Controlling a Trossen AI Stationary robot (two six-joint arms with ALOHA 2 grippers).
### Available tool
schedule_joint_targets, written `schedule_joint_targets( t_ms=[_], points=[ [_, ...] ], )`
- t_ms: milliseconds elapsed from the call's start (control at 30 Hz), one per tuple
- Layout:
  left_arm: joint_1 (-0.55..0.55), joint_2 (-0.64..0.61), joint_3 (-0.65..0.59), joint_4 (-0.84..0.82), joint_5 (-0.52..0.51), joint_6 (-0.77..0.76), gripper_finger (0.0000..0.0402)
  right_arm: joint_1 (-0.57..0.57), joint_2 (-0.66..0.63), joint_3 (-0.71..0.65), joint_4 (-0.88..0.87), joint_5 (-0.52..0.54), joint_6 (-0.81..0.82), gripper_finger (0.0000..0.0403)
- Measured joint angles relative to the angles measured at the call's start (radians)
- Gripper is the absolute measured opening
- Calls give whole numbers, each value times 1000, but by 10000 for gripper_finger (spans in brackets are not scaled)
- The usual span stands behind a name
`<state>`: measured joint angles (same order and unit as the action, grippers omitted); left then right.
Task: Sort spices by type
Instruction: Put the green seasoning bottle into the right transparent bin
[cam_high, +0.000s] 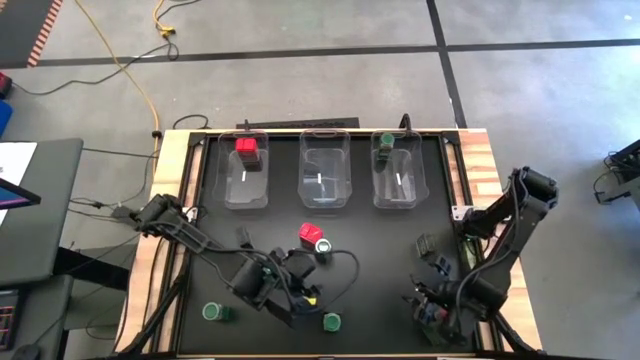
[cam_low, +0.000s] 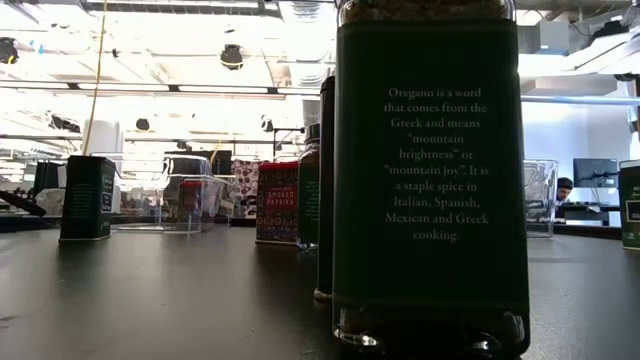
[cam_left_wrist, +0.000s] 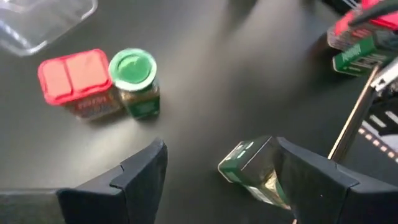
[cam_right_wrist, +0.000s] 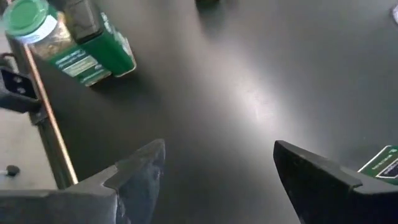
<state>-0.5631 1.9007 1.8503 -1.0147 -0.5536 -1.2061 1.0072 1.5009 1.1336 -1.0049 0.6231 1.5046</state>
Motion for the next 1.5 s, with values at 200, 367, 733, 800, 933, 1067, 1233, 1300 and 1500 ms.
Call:
schedule_joint_targets(
  t_ms=[200,367,733,800,933,1067,1233,1300,1500],
  points=[
    [31,0,0,-18,23,8,277,12,0,0,33,0,106,326],
    [44,0,0,-30,90,-2,277,-6,0,0,73,0,119,326],
    [18,-2,0,-177,179,-14,277,-86,1,0,72,0,95,326],
    [7,-2,0,-211,180,-23,277,-101,1,0,72,-1,108,326],
    [-20,-2,0,-274,201,-89,277,-129,1,0,74,-14,149,326],
    [-45,-2,0,-321,236,-180,277,-150,1,0,74,-19,88,326],
    [-70,-2,0,-324,233,-368,277,-174,1,0,91,-25,3,326],
    [-78,-2,0,-315,217,-427,277,-179,1,0,120,-47,-60,326],
    [-80,-2,0,-295,198,-595,277,-168,1,0,162,-71,-261,326]
  ],
)
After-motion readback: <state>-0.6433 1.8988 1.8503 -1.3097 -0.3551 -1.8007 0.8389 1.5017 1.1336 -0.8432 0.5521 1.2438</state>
